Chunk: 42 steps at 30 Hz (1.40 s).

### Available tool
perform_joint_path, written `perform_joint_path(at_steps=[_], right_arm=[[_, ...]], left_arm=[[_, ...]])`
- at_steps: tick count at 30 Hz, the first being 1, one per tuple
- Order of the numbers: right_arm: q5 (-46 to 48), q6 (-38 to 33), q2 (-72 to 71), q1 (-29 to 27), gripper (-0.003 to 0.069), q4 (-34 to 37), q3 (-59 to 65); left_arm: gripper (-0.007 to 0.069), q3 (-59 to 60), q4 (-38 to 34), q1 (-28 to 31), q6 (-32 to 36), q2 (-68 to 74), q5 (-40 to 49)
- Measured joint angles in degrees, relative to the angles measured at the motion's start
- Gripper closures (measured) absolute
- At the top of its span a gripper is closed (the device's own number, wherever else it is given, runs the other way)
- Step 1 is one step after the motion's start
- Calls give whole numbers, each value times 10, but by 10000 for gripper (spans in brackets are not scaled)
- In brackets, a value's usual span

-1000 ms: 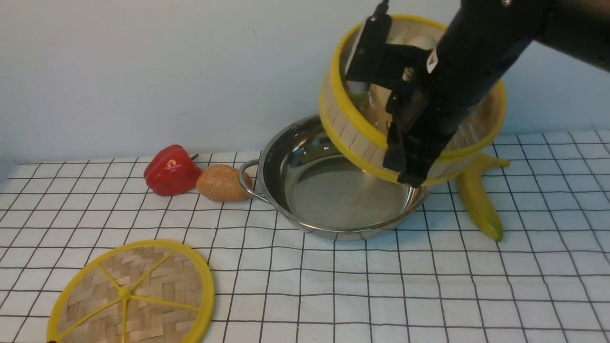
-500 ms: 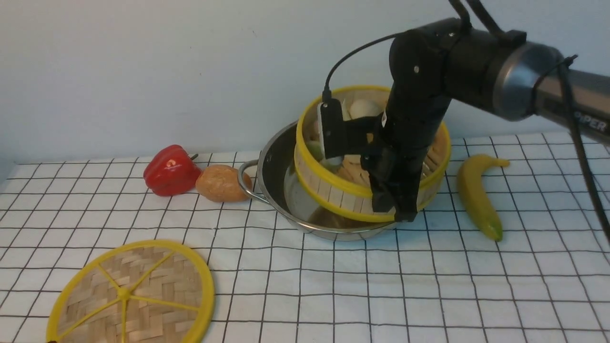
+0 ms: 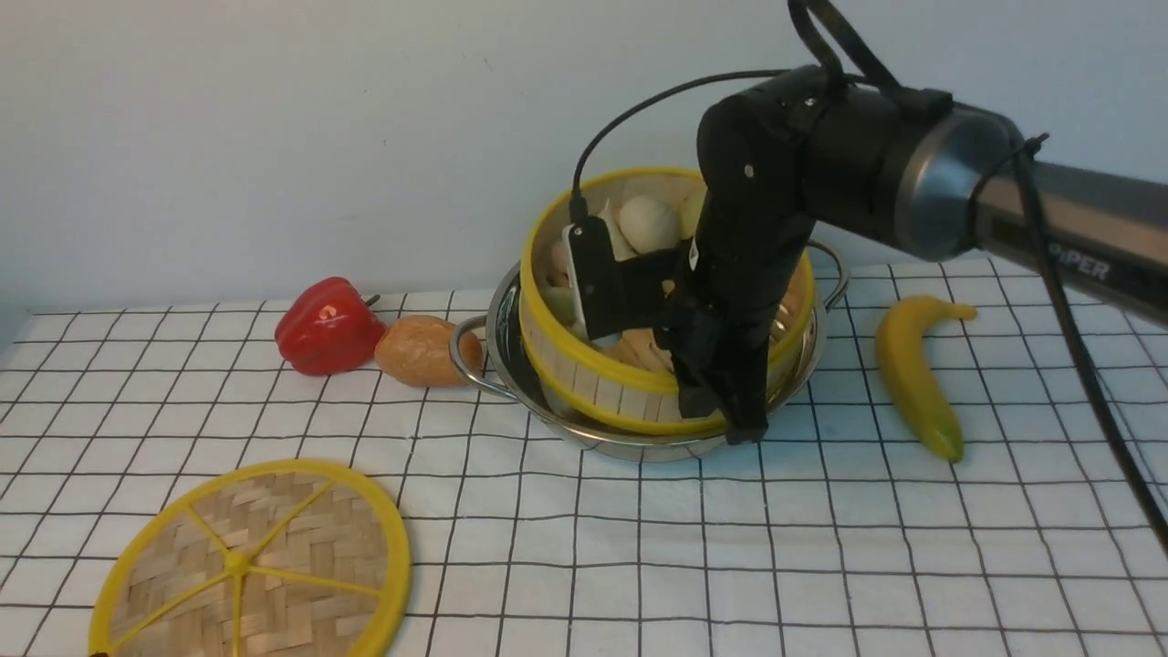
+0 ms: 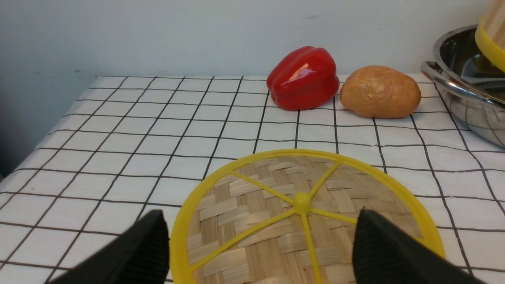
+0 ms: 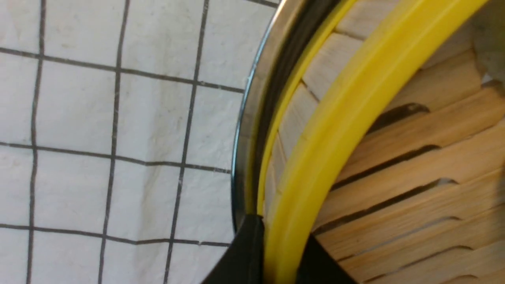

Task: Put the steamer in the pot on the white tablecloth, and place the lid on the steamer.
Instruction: 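Place the bamboo steamer basket of food into the steel pot with the right gripper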

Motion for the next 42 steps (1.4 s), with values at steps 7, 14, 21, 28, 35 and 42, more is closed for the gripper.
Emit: perform_joint_path(at_steps=[7, 14, 21, 28, 35, 42], right_arm=[[-11, -2, 2, 0, 603, -6, 0], [-43, -12, 5, 0, 603, -15, 0], [-66, -28, 19, 0, 603, -24, 0], [-66, -29, 44, -1, 603, -34, 0], [-69, -24, 50, -13, 603, -43, 0], [-81, -23, 52, -15, 603, -21, 0]], left_arm=[[46, 0, 0, 0, 0, 0, 0], [46, 0, 0, 0, 0, 0, 0], [46, 0, 0, 0, 0, 0, 0], [46, 0, 0, 0, 0, 0, 0], [46, 0, 0, 0, 0, 0, 0], [46, 0, 0, 0, 1, 0, 0]])
